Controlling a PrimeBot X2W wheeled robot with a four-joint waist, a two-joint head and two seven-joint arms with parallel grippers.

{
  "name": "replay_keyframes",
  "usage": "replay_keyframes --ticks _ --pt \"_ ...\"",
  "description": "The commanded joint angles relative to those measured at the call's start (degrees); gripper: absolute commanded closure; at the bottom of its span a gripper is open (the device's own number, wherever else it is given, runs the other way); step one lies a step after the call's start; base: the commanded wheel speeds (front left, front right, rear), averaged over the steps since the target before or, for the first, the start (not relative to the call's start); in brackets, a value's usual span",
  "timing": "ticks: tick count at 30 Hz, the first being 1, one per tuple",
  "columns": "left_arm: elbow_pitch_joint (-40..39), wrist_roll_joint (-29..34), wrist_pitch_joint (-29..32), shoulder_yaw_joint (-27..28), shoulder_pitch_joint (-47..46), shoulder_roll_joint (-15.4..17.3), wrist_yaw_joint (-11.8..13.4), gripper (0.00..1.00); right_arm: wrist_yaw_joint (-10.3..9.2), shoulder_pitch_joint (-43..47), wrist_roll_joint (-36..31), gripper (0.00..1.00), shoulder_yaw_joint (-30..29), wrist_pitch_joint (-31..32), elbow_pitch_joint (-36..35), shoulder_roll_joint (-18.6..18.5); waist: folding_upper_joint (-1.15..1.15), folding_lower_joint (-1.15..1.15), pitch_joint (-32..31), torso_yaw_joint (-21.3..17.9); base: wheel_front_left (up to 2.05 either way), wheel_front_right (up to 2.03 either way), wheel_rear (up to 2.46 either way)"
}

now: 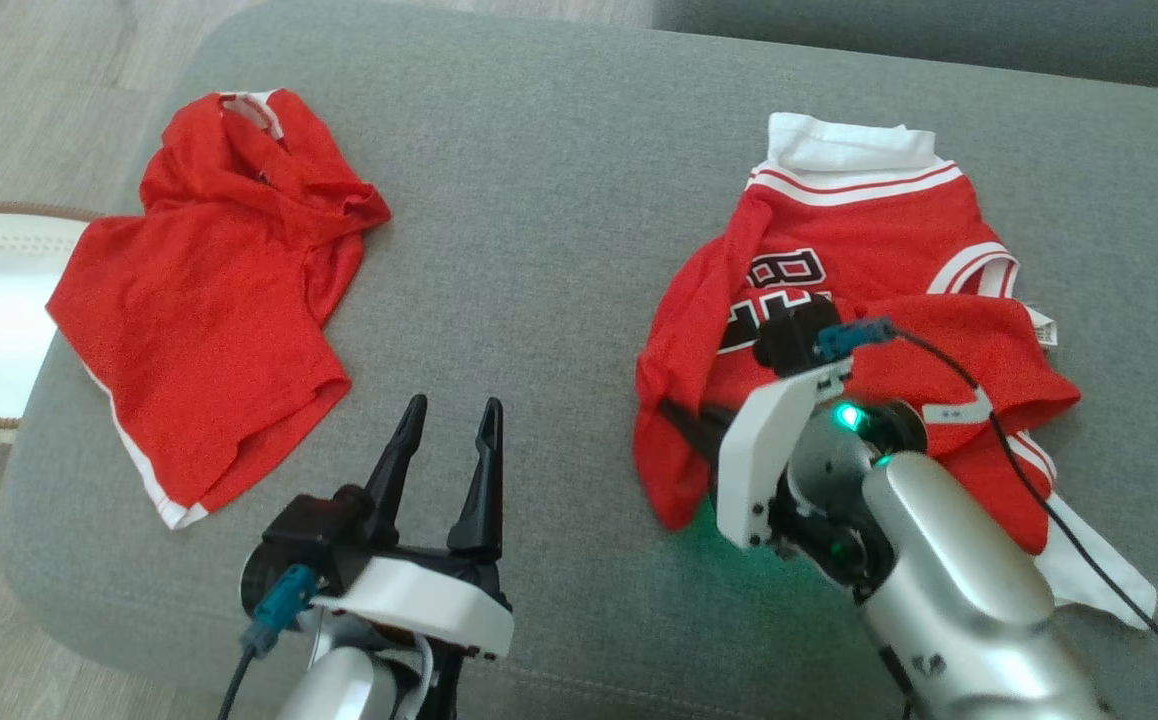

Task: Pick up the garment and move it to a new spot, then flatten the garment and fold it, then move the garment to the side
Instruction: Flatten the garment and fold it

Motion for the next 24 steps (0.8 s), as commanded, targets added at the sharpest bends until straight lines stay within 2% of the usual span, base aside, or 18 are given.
replay_keyframes --ticks 1,7,14,17,24 --pt "-2.02 -0.46 -0.70 1.45 -2.74 -0.02 0.23 0.00 0.40 -3.73 1.45 1.00 1.01 -1.54 -2.04 1.08 0.00 0.00 0.02 0.24 0.00 0.00 0.00" --pt "-1.91 -0.66 -0.70 1.16 -2.97 -0.02 0.31 0.00 0.40 -8.94 6.97 1.00 0.39 -3.86 -3.26 1.08 0.00 0.00 0.00 0.84 0.00 0.00 0.00" --pt "-1.41 -0.71 -0.70 0.65 -2.74 -0.02 0.13 0.00 0.40 -14.15 13.97 1.00 -3.53 -2.73 -4.91 1.08 0.00 0.00 -0.87 1.93 0.00 0.00 0.00" --pt "-1.34 -0.66 -0.70 0.63 -2.53 -0.02 0.13 0.00 0.40 -14.14 15.56 1.00 -4.43 -1.64 -6.45 1.08 0.00 0.00 -1.33 2.24 0.00 0.00 0.00" --pt "-1.22 0.18 -0.70 2.26 -0.94 -0.02 0.13 0.00 0.40 -7.90 18.37 1.00 -9.25 4.05 -16.87 1.06 0.00 0.00 -3.03 1.26 0.00 0.00 0.00"
